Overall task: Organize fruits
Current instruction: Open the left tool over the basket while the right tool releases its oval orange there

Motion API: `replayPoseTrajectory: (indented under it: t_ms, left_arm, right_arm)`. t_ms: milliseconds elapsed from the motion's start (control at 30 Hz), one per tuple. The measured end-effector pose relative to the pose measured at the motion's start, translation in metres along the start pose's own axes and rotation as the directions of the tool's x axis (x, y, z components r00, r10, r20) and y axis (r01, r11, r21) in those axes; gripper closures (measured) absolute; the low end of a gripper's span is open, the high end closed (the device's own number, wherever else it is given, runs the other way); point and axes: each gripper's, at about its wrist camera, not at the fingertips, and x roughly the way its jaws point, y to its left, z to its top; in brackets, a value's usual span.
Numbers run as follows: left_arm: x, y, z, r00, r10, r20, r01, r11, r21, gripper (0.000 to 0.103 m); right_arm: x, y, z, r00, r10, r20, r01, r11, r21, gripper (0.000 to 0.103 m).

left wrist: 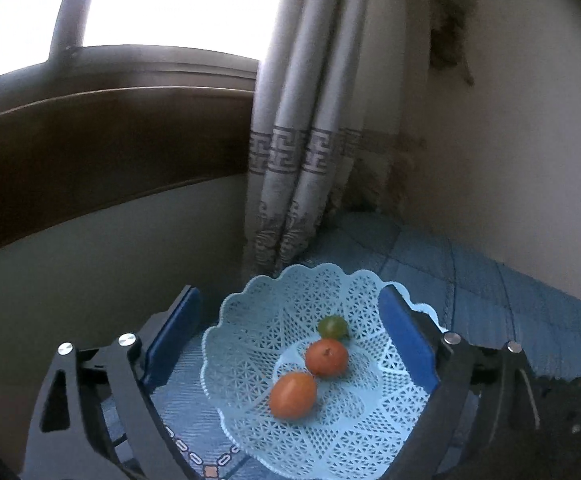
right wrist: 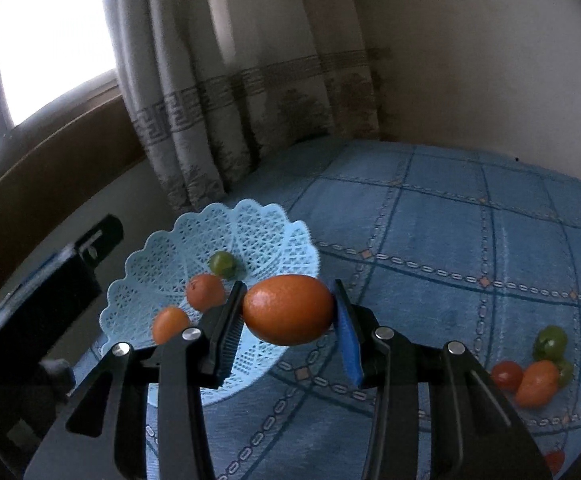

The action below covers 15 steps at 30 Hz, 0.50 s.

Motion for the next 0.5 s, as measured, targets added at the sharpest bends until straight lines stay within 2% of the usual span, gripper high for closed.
replayPoseTrajectory:
  t_ms: [167, 233, 300, 500]
  left_arm:
    - [-0.002, 0.011, 0.002, 1.0, 0.017, 0.016, -0.016, 0.998, -0.052, 0.01]
    - [-0.002, 0.012, 0.002, 1.0, 0.016, 0.014, -0.015, 0.998, -0.064, 0.01]
    - [-0.002, 0.013, 0.002, 1.0, 0.007, 0.01, -0.006, 0.998, -0.067, 0.007]
    - [-0.002, 0.011, 0.001, 1.0, -0.016, 0.006, 0.017, 0.997, -0.069, 0.005]
  right_arm:
    - [0.01, 0.012, -0.001, 0.999, 0.034, -0.02, -0.034, 0.999, -0.031, 0.059]
    - [0.01, 0.014, -0.001, 0.999, 0.047, -0.014, -0.047, 0.998, -0.034, 0.044]
    - [0.008, 0.014, 0.0, 0.999, 0.049, 0.002, -0.049, 0.998, -0.03, 0.036]
    - [0.007, 0.008, -0.001, 1.0, 0.016, 0.004, -0.016, 1.0, -0.001, 0.036]
